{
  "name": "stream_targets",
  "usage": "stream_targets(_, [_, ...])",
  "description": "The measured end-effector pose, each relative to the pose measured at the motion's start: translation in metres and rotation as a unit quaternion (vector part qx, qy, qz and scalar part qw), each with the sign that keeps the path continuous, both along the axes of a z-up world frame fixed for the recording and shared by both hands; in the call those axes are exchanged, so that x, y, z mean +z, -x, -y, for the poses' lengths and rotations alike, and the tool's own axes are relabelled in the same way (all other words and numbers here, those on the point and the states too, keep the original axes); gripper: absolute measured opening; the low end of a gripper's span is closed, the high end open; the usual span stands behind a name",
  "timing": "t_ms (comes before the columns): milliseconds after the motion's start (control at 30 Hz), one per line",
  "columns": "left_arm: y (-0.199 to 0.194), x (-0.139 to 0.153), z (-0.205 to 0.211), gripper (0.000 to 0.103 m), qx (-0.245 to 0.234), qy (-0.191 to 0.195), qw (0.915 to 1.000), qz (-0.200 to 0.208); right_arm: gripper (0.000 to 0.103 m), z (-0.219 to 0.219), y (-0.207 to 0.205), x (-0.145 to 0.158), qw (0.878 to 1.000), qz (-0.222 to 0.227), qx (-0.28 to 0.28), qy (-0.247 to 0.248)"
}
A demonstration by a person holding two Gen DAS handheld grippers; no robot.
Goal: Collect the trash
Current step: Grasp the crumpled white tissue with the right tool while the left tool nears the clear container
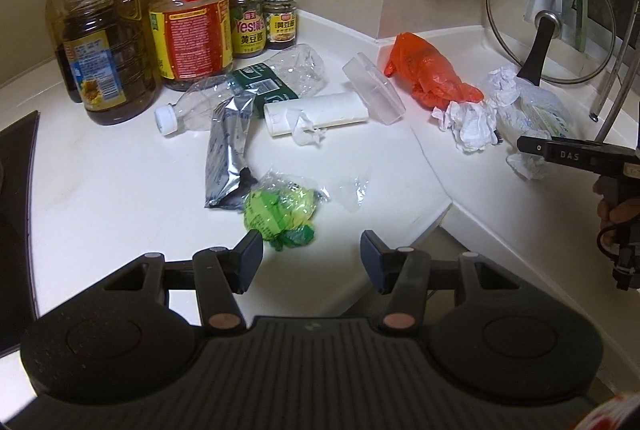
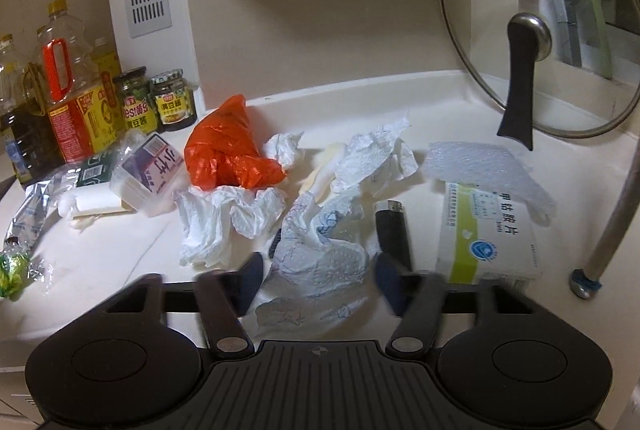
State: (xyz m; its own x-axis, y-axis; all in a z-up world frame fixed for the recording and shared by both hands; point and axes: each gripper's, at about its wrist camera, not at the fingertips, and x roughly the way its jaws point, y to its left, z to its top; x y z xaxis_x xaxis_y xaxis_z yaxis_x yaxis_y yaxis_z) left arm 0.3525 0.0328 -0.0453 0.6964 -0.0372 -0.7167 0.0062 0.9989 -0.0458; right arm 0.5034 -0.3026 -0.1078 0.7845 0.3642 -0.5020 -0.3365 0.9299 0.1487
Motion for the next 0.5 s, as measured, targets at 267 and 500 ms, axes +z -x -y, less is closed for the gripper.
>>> stream_targets(267, [-0.013, -0.001, 0.005, 0.051, -0.013, 0.004, 0.9999, 0.003, 0.026, 0.006, 0.008, 0.002, 1.000, 0.004, -0.004, -0.017])
stream_targets(500, [-0.024, -0.001, 0.012, 0.051, -0.031, 0.007, 0.9995, 0.008, 0.024, 0.023, 0.025, 0.018, 0.998, 0.021, -0.019, -0.055])
